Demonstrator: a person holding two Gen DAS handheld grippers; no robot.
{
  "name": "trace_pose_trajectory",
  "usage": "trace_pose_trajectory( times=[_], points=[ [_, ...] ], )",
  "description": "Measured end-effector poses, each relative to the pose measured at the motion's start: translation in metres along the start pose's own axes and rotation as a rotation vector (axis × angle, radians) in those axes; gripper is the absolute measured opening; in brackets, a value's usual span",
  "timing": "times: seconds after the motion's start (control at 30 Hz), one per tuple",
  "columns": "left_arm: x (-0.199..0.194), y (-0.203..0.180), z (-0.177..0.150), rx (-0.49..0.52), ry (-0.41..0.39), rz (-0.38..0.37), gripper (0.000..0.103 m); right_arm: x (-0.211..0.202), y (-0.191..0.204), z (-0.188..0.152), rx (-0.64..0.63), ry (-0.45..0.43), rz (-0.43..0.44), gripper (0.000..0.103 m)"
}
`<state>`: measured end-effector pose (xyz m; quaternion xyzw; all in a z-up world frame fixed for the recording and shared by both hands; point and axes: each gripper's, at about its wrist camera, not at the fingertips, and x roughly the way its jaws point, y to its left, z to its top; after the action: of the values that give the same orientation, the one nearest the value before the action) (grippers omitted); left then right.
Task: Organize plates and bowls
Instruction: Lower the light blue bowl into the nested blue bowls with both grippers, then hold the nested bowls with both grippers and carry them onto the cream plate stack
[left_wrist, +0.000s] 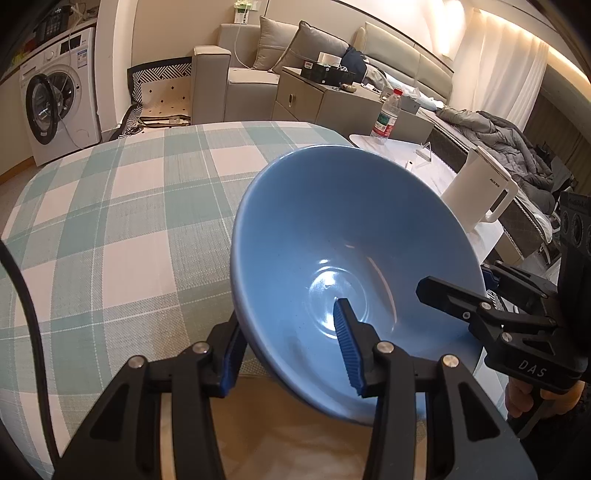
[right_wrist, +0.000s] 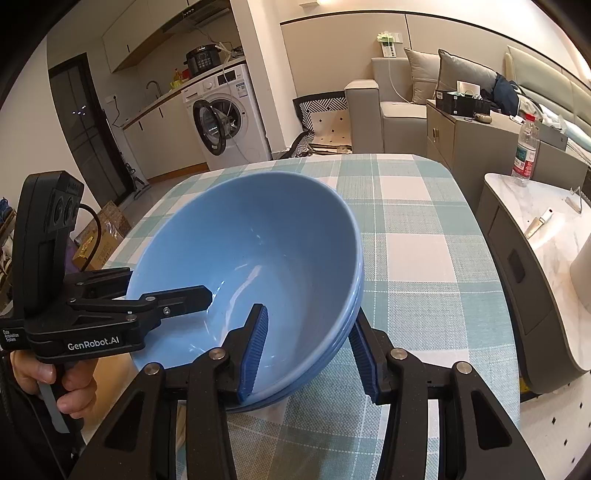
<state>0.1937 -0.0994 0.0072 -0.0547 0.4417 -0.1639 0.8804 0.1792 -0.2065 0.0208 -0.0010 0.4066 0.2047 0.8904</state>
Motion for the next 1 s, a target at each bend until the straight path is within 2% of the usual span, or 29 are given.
trace_pose_trajectory(
  times=[1.0],
  points=[
    [-0.015, -0.008, -0.002, 0.023, -0.028, 0.007, 0.045, -0.018, 0.003, -0.001, -0.01, -0.03, -0.006, 0.046]
  ],
)
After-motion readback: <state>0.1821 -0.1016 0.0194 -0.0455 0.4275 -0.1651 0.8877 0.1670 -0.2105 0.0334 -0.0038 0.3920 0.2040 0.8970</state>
